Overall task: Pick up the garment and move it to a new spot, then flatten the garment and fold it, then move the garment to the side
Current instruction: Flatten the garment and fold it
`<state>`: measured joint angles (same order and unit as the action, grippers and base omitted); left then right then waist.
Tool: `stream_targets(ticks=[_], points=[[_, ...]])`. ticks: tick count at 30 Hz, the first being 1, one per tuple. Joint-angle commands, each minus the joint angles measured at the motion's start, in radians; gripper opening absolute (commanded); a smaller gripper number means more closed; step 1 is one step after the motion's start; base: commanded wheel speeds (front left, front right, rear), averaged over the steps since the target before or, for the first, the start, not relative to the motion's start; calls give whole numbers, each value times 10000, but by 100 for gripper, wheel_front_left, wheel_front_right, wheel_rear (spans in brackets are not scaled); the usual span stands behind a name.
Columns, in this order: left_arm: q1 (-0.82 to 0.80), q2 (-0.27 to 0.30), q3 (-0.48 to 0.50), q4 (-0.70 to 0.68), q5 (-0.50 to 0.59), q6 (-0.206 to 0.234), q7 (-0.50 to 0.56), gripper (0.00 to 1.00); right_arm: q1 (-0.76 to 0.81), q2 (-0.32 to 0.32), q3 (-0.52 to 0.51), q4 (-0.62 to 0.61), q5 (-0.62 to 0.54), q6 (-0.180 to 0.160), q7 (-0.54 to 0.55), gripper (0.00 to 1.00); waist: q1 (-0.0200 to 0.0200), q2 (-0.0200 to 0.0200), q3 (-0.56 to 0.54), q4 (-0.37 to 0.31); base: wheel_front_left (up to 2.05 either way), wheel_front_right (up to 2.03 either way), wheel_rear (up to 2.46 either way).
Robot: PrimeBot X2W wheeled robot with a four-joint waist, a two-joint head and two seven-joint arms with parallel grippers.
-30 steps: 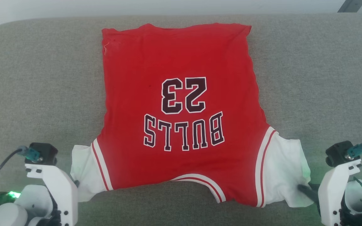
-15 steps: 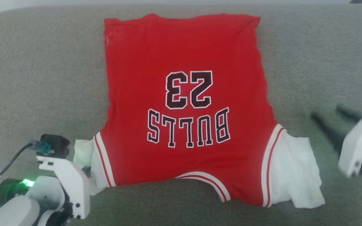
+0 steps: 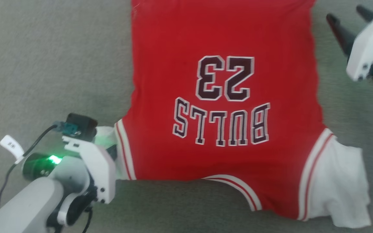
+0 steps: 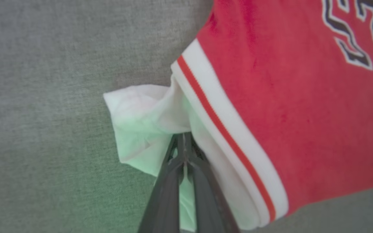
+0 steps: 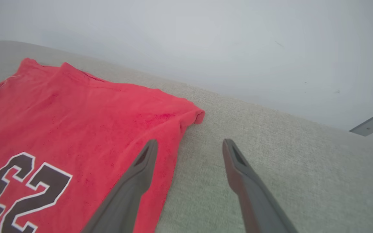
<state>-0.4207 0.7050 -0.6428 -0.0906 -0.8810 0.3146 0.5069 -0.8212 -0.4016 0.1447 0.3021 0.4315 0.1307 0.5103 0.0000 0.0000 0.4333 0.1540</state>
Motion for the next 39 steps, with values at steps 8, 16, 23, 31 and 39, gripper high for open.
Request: stream_targets(ticks=[8,16,23,31,39], points=[[-828,-896,-454,948,184,-603,-238,0,-2646,5,638,3463,-157,2,430,100,0,0,997,1181,0,0,0],[-1230,-1462,-708,1971,194,-1066,-460,0,-4144,117,711,6332,-446,2,1886,100,0,0,1337,1715,0,0,0],[-1384,-1668,-737,2605,131,-1279,-666,0,-4330,212,1365,7401,-736,2,2905,0,0,0,1306,1784,0,0,0],[-1152,-1356,-482,3063,-26,-1346,-914,0,-4267,-7,2357,6621,-139,-1,2712,0,0,0,808,1206,0,0,0],[-925,-724,-163,2669,-180,-1131,-796,0,-2989,-874,3430,3988,1649,-1,2893,0,0,0,17,109,0,0,0]])
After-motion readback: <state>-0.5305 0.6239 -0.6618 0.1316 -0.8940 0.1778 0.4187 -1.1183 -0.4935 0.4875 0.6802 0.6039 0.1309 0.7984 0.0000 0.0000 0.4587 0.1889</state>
